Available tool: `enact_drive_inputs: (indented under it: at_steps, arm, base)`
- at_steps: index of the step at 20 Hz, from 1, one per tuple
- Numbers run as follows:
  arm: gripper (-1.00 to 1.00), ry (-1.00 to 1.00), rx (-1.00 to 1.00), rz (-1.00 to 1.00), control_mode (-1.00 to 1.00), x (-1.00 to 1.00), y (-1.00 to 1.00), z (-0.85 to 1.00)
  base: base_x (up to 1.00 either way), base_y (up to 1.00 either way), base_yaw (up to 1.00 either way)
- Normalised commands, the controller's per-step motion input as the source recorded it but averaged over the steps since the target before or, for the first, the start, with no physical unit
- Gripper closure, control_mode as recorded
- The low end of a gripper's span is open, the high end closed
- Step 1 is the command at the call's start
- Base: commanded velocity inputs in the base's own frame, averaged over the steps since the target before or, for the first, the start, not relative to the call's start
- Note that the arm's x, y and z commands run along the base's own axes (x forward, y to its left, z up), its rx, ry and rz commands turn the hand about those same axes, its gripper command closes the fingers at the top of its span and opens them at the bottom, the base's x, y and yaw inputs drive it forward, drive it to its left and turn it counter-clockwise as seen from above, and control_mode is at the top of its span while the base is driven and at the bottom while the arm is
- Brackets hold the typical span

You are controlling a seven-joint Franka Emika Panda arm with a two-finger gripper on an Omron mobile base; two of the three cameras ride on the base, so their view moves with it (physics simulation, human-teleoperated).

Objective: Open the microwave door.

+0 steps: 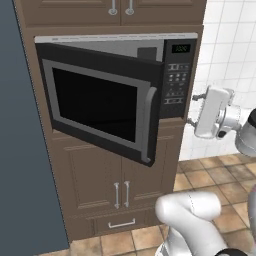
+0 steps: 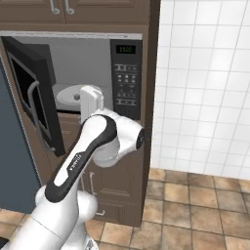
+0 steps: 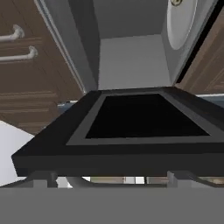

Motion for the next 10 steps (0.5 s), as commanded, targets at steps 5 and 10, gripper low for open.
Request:
enact_drive_inputs:
  at_steps: [5,10]
  arm:
    - [-1.0,0.27,0.0,0.23,-1.0,0.84,0.47,0.12]
    - [-1.0,0.29,0.0,0.29,-1.0,0.74,0.31,0.1]
  base:
    - [0.0,0.0,0.0]
    - [0.0,0.0,0.0]
